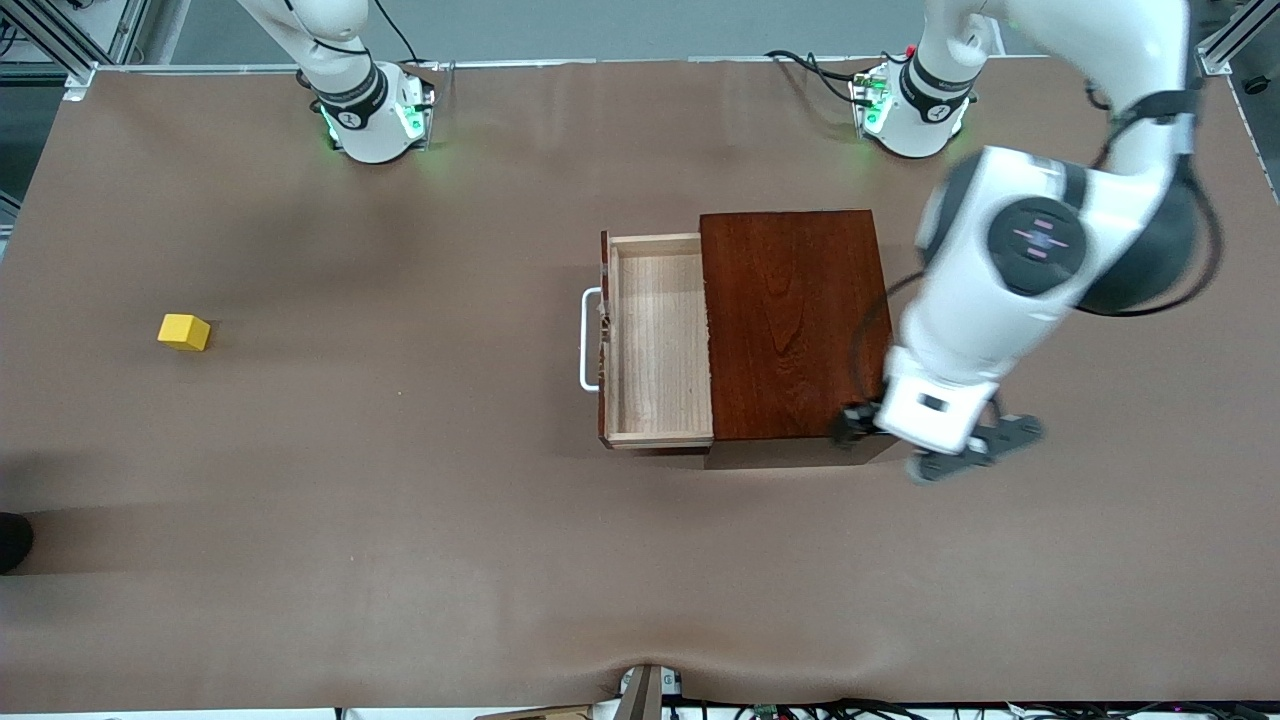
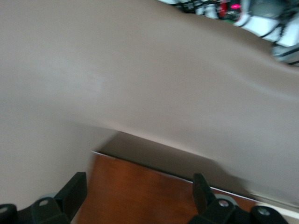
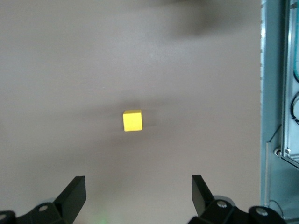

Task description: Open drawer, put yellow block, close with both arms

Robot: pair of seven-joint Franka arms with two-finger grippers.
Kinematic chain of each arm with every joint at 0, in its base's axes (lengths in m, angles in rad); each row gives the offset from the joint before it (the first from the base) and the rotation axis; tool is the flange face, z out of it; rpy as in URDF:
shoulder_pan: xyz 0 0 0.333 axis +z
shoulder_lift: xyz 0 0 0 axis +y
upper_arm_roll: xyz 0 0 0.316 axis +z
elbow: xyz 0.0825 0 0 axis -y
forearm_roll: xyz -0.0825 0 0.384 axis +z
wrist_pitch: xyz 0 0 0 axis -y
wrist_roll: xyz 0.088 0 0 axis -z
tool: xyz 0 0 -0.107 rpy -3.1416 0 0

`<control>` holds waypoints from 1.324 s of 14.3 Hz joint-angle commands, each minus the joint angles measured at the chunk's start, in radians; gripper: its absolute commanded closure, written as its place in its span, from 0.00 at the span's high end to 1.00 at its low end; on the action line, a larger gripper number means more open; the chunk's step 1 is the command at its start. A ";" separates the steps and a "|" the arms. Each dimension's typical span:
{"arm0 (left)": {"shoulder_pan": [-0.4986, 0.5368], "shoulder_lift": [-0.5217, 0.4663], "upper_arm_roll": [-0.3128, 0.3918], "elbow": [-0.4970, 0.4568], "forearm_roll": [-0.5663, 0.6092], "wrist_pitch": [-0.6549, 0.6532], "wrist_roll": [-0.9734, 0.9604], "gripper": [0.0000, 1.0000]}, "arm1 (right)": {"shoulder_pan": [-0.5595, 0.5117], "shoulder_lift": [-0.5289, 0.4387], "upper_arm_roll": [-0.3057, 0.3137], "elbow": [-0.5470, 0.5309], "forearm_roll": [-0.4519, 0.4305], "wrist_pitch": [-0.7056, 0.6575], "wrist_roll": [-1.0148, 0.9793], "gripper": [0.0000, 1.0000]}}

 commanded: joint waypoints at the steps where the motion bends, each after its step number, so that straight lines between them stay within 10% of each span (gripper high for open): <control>1: 0.089 -0.152 -0.012 -0.187 -0.010 0.001 0.167 1.00 | -0.044 -0.006 0.023 -0.209 0.013 0.210 -0.045 1.00; 9: 0.242 -0.293 -0.012 -0.307 -0.007 -0.001 0.504 1.00 | -0.029 0.330 0.033 -0.317 0.088 0.600 -0.105 1.00; 19: 0.275 -0.316 -0.012 -0.317 -0.010 -0.074 0.688 1.00 | -0.024 0.349 0.027 -0.452 0.077 0.771 -0.136 1.00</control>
